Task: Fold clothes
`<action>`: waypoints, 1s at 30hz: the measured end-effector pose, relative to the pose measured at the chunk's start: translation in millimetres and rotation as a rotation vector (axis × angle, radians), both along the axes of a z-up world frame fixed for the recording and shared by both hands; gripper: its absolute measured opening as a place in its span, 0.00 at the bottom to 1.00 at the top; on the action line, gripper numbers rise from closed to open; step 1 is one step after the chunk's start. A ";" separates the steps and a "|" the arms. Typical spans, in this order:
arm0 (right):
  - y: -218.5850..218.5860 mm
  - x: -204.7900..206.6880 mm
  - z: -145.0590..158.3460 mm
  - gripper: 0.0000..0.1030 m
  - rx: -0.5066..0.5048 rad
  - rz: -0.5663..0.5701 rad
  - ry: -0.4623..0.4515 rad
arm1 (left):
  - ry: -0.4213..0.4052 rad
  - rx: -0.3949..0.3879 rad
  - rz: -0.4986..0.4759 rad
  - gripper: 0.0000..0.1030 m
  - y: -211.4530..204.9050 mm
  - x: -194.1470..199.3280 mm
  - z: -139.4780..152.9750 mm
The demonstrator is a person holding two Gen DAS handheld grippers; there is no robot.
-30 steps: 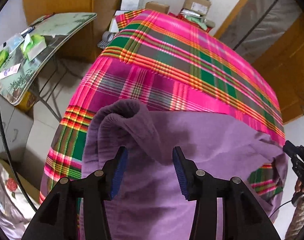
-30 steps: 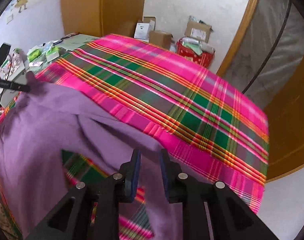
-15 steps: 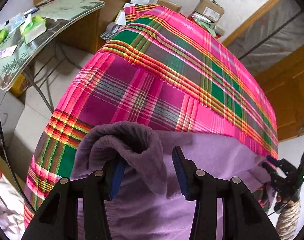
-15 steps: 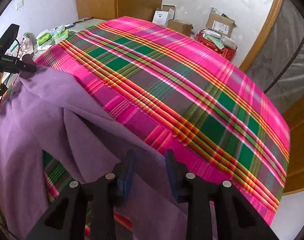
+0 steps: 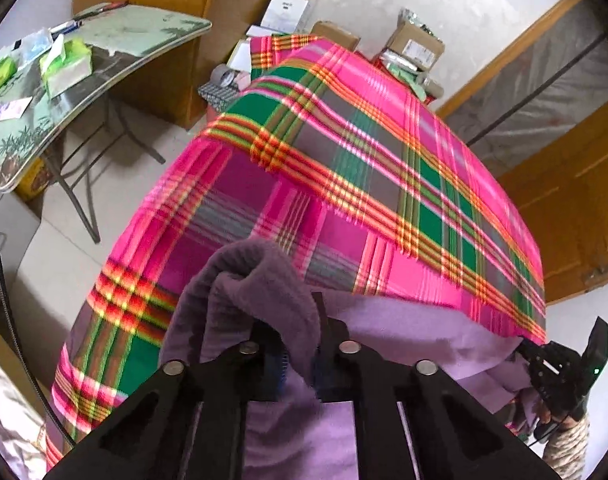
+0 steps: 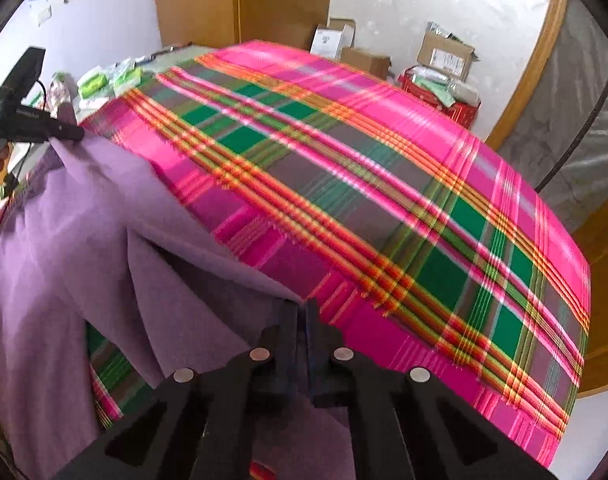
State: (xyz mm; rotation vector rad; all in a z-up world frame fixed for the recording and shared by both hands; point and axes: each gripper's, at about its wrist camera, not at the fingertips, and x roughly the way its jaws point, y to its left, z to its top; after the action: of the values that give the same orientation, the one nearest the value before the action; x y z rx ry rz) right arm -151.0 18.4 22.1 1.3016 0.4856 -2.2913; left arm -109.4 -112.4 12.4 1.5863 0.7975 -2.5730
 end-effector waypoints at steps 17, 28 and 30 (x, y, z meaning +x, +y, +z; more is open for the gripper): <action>-15.0 -60.7 -1.0 0.03 0.131 -0.112 0.126 | -0.007 0.044 0.040 0.09 -10.7 -31.8 -13.6; -11.6 -70.6 -0.8 0.10 0.114 -0.131 0.076 | -0.006 0.035 0.018 0.17 -6.3 -24.5 -9.1; -4.5 -61.1 12.3 0.13 0.094 -0.145 0.096 | 0.004 0.031 0.019 0.22 -5.5 -17.4 -4.0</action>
State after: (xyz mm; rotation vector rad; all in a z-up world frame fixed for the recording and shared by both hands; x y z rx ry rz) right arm -212.1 13.9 34.4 1.3146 0.5539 -2.4865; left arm -126.8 -117.9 8.4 1.5746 0.8524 -2.5644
